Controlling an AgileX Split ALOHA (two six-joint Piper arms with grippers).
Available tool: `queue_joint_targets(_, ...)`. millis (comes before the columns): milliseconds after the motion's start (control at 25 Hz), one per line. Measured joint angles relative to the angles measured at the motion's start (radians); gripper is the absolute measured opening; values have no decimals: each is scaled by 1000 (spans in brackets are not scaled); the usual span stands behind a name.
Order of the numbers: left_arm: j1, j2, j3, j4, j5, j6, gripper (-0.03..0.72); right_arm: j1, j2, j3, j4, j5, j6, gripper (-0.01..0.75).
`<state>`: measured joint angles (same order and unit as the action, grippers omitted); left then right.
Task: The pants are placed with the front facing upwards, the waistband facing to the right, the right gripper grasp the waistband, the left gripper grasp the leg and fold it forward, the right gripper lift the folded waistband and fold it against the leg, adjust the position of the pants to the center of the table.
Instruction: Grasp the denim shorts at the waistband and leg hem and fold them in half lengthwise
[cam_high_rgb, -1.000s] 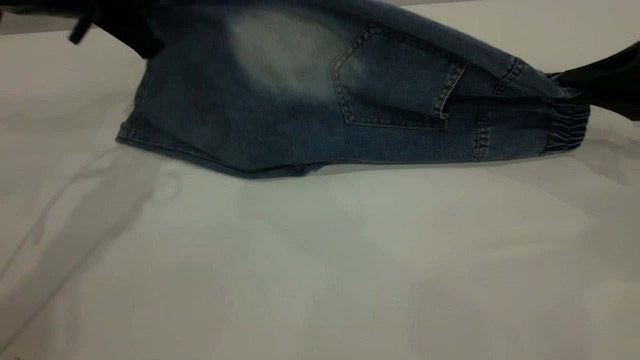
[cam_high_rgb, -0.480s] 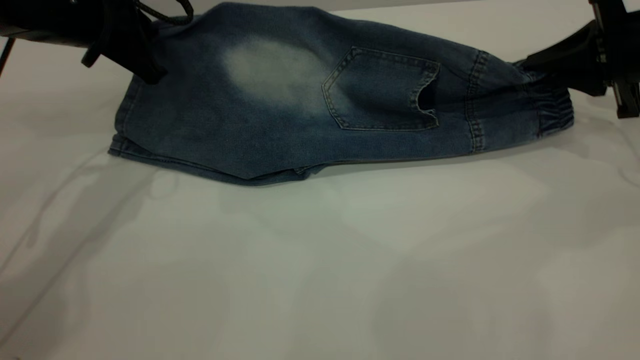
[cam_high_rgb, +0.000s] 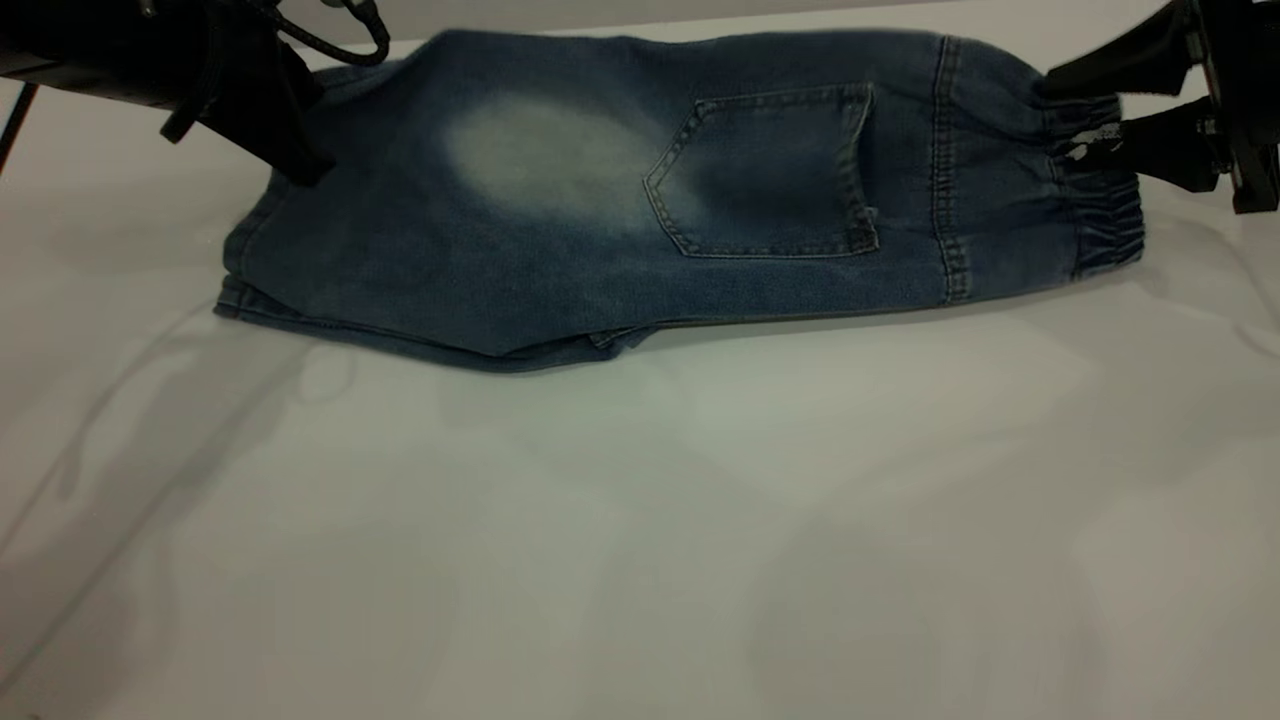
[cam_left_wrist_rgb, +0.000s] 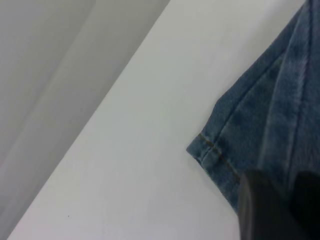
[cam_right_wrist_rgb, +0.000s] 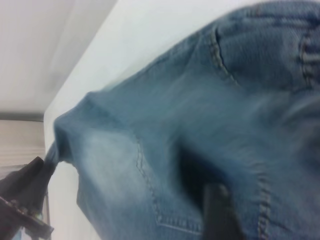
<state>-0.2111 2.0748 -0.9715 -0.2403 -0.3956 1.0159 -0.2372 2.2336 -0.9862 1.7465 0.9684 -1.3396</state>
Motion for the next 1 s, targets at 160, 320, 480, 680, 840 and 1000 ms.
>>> queue_joint_targets(160, 0, 0, 1, 0, 1, 0, 290, -1, 0, -3, -3, 29, -9, 481)
queue_joint_targets(320, 0, 0, 1, -2, 4, 0, 324, -1, 0, -3, -9, 39, 35, 491)
queue_joint_targets(480, 0, 0, 2, -2, 11, -4, 328, -2, 0, -4, -139, 66, 158, 491)
queue_joint_targets(680, 0, 0, 2, -2, 10, -5, 328, -2, 0, -4, -369, -5, 354, 491)
queue_joint_targets(840, 0, 0, 2, -2, 10, -7, 328, -2, 0, -7, -497, -69, 439, 491)
queue_joint_targets(1000, 0, 0, 2, -2, 10, -7, 328, -2, 0, -10, -499, -152, 438, 491)
